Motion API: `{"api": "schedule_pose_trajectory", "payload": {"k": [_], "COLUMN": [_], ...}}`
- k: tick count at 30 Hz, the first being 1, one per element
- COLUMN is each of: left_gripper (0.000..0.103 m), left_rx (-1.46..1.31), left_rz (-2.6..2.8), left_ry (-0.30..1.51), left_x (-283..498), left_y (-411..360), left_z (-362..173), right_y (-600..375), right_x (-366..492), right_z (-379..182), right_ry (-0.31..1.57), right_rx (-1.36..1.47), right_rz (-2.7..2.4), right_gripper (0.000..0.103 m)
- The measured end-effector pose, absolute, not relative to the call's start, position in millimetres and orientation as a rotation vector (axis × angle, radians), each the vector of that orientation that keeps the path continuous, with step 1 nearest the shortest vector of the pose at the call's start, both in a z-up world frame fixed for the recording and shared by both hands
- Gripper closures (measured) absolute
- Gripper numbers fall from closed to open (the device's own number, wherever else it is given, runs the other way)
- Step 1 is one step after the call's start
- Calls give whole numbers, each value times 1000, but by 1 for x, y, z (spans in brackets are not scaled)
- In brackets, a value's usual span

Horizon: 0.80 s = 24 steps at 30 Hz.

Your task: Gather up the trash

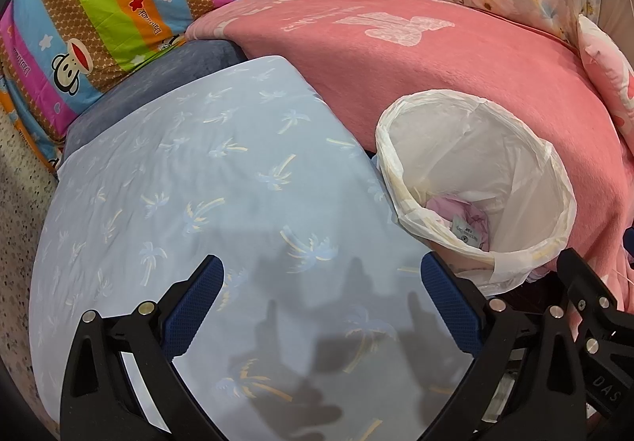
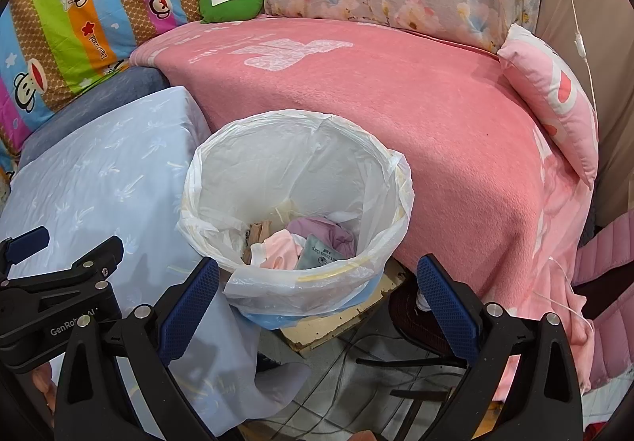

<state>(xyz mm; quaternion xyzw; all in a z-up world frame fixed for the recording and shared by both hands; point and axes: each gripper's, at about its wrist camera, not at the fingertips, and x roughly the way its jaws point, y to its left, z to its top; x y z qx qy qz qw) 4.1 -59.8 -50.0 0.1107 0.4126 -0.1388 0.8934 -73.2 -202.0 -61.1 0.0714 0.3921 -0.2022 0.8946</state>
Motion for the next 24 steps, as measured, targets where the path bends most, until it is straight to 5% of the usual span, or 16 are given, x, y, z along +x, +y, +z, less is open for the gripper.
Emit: {"api": "schedule_pose_trajectory", "payload": {"k": [24], "left_gripper": [7], "left_rx": [256], "left_rz": [-317], "left_ry": [867], "left_x": [3], "left_y": [-64], "left_z": [-51], "right_y": [-209], "right_x": [-74], "right_z": [-59], "right_ry": [809], "right_rx": [150], "right_rz": [-425], "right_gripper": [6]}}
